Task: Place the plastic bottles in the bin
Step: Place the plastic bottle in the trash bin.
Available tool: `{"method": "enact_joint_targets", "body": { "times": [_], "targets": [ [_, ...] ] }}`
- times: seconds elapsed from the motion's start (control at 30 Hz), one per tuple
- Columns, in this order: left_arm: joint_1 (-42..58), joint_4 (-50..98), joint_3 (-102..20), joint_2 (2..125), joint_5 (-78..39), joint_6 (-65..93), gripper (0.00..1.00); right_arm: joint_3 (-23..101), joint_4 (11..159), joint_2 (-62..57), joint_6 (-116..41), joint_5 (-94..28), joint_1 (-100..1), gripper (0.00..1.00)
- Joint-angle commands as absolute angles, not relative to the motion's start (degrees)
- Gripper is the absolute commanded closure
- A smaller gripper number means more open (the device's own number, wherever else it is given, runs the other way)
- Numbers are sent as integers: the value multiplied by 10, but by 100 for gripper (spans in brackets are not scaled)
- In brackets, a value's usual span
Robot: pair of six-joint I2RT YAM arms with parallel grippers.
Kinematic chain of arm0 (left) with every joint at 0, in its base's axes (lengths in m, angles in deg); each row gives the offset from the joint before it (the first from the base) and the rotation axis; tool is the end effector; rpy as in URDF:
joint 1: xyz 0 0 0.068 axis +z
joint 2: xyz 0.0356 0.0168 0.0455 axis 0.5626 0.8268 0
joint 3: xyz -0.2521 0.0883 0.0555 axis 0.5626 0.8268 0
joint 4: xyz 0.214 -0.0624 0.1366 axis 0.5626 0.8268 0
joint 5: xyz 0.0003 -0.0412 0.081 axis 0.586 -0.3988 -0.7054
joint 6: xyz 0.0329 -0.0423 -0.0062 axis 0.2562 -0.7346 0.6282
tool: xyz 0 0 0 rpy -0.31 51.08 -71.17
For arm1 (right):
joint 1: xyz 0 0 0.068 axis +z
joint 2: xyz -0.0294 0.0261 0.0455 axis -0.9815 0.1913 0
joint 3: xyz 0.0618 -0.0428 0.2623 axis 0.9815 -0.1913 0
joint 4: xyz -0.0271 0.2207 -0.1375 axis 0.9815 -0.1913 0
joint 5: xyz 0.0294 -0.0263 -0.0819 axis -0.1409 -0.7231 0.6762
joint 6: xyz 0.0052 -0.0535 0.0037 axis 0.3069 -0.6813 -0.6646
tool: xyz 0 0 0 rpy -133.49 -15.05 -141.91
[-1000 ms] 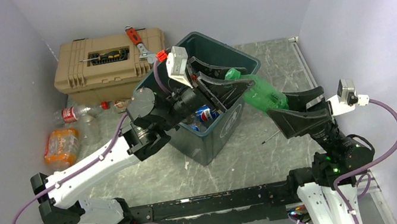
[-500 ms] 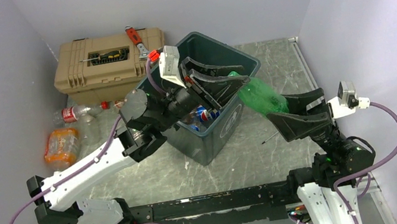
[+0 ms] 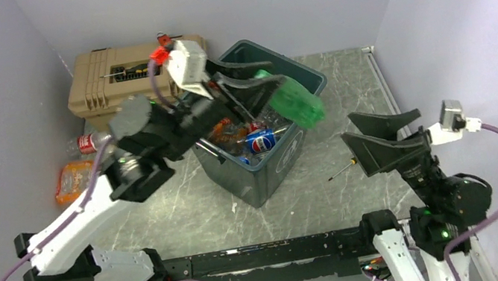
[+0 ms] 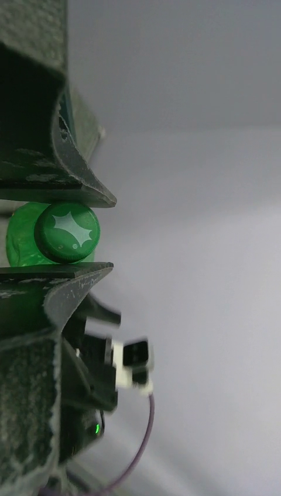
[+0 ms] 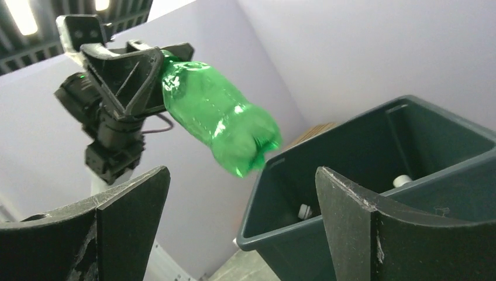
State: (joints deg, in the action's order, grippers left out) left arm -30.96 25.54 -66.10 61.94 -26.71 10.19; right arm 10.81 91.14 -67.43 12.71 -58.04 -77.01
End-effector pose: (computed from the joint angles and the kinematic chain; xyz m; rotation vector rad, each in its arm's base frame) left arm 0.1042 -0.2266 0.5631 0.5422 1.1234 -1.2391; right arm 0.0264 0.0200 0.4277 -0.0502 1.1127 1.1934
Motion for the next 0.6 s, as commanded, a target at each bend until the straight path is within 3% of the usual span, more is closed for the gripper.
{"method": "enact_joint_targets", "body": {
  "times": [0.0, 0.23, 0.4, 0.57],
  "targets": [
    [-310, 417, -766, 586, -373, 252, 100, 186, 693, -714, 56, -429, -761, 0],
    [-298, 570, -830, 640, -461, 387, 100, 184, 500, -780, 23, -229, -758, 0],
    [-201, 645, -862, 696, -345, 306, 100, 134, 400, -814, 46, -133, -757, 0],
    [-98, 617, -801, 707, -220, 225, 100, 81, 377, -825, 50, -133, -756, 0]
  ]
}}
